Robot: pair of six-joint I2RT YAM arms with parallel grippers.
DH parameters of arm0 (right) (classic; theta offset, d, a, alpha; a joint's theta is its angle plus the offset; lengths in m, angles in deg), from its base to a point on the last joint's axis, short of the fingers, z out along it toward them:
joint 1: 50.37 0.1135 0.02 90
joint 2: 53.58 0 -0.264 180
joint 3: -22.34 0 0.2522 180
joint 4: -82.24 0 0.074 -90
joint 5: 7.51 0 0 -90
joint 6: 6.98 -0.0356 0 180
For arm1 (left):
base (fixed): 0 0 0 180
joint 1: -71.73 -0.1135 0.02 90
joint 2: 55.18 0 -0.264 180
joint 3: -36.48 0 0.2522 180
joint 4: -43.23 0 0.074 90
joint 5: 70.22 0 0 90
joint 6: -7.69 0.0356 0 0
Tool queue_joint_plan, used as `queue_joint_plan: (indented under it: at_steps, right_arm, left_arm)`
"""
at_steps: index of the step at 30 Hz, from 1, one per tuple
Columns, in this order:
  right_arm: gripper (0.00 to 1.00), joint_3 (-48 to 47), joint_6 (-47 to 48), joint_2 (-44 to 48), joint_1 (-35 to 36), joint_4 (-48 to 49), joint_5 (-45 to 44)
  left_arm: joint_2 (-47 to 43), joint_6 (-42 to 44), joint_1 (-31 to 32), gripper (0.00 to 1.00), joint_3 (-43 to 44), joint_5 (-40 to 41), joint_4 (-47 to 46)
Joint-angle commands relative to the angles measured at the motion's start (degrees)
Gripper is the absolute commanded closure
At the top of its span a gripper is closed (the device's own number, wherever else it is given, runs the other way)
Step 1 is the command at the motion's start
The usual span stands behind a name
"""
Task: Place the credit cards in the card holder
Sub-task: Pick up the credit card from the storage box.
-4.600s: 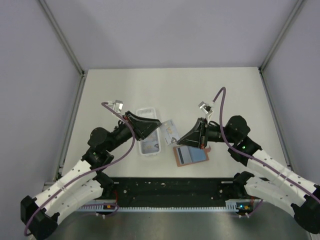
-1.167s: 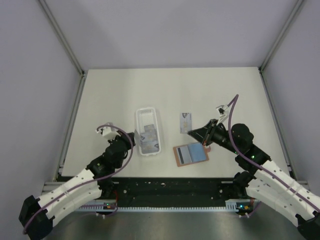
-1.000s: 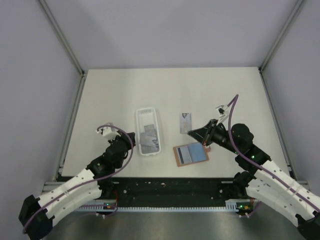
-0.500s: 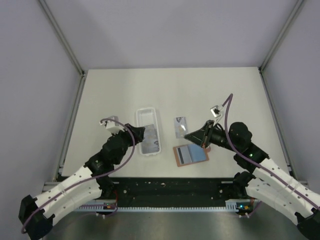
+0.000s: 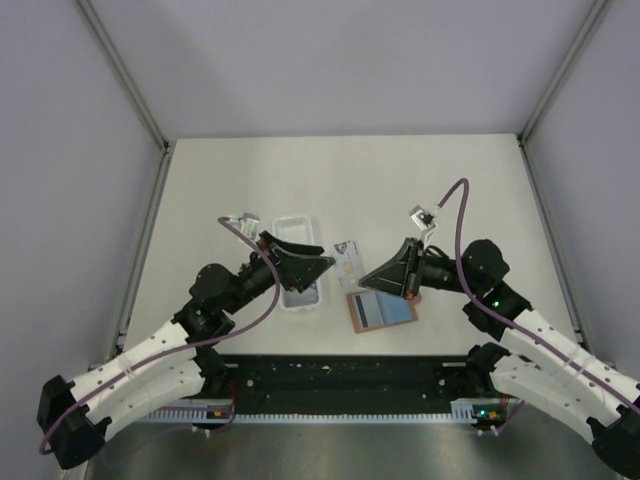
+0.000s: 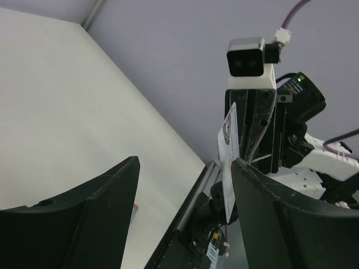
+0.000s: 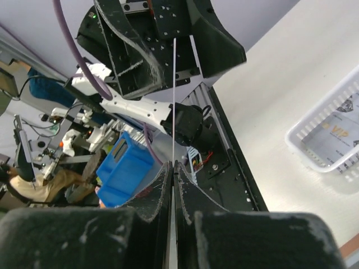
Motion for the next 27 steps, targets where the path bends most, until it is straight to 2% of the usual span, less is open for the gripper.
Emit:
queue_joint_plan:
  at_steps: [1, 5, 6, 8, 11, 12, 13, 16, 18, 22, 27]
  right_arm:
    - [1.00, -2.64, -2.84, -0.63, -0.27, 6.81, 3.19]
    - [1.00, -2.55, -3.89, -1.16, -0.27, 7.78, 3.98]
    - [1.00, -2.55, -3.98, -1.16, -0.27, 7.87, 3.98]
    - [1.00, -2.46, -4.07, -1.25, -0.27, 7.78, 4.07]
    - [1.00, -2.55, -3.63, -1.07, -0.27, 6.99, 4.07]
    - [0.98, -2.72, -3.11, -0.90, -0.27, 6.29, 4.07]
    - [0.88, -3.16, -1.62, -0.81, -0.27, 4.72, 3.46]
    - [0.63, -5.09, 2.68, 0.77, -0.27, -1.77, 1.26]
    - [0.56, -6.58, 5.50, 1.74, -0.27, -5.73, -0.23]
    - [0.54, -8.61, 8.50, 2.53, -0.27, -8.91, -0.85]
    - [0.66, -8.88, 8.59, 2.71, -0.36, -8.48, -0.85]
  left_arm:
    - [1.91, 0.13, 2.53, 0.29, 1.47, -6.21, -7.88]
    - [3.93, 0.39, 5.08, 0.35, 2.26, -6.12, -9.90]
    - [4.37, 0.39, 5.52, 0.40, 2.43, -5.86, -10.43]
    - [5.42, 0.48, 6.31, 0.55, 2.87, -5.85, -11.57]
    - [6.57, 0.65, 7.19, 0.85, 3.66, -5.50, -12.10]
    - [6.83, 0.57, 7.37, 0.94, 3.75, -5.42, -12.10]
    - [7.01, 0.48, 7.46, 1.00, 3.75, -5.50, -12.01]
    - [7.27, 0.39, 7.55, 1.00, 3.76, -6.29, -11.49]
    - [7.53, 0.39, 7.55, 1.00, 3.84, -7.95, -11.13]
    - [9.73, -0.49, 7.64, 1.00, 4.90, -13.40, -11.74]
    - [10.79, -0.84, 8.60, 1.00, 5.16, -14.47, -12.80]
